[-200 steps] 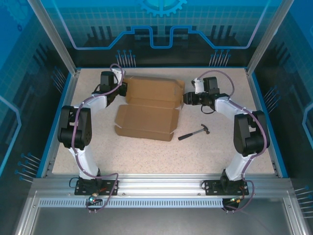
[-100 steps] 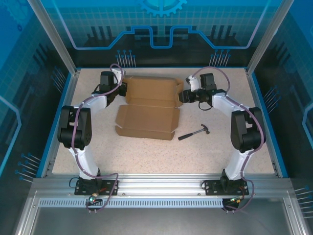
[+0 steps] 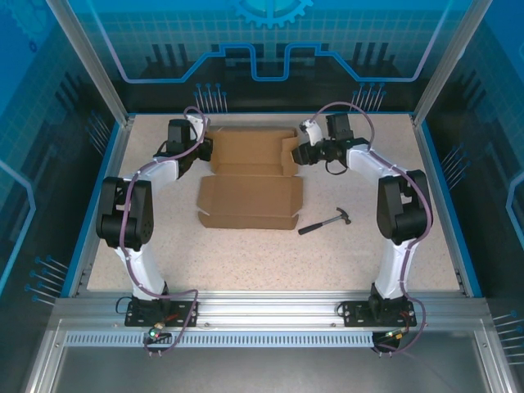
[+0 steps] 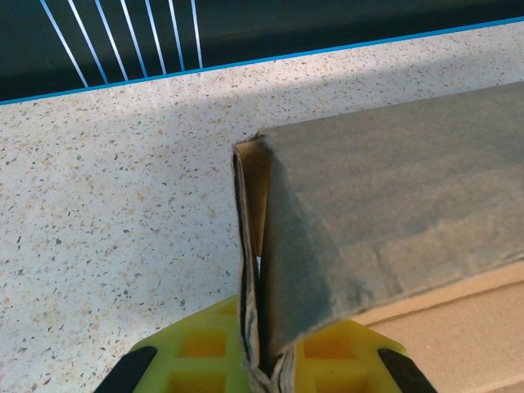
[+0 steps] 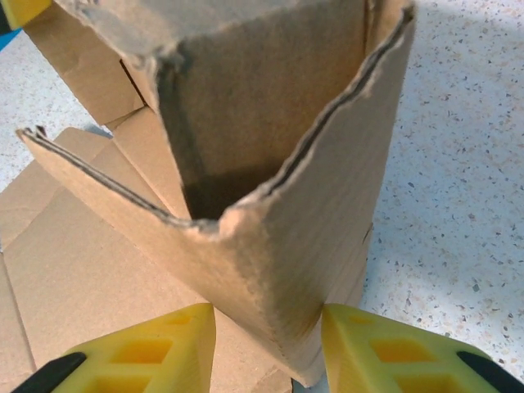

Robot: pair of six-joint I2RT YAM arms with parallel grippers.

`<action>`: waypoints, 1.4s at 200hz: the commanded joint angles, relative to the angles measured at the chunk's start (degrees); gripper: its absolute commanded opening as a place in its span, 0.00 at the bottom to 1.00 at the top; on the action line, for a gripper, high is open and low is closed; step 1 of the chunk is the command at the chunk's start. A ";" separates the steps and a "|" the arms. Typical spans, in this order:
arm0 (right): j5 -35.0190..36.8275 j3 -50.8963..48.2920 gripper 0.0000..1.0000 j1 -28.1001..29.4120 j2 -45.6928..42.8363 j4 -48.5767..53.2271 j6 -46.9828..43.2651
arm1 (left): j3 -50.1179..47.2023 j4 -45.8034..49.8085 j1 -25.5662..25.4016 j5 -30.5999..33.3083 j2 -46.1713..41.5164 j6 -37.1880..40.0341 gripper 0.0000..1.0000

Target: Fold the paper box

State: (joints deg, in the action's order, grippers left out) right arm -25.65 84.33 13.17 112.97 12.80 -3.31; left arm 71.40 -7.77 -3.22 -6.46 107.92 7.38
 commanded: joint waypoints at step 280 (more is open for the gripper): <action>67.79 3.11 0.20 13.02 5.69 -3.69 20.91 | 1.37 1.79 0.00 -2.95 -2.37 -1.66 0.00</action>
State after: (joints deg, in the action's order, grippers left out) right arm 33.21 86.11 27.11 116.84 5.52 15.31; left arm 71.42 -7.57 -3.81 -8.23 107.92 7.38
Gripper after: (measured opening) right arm 0.201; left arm 0.089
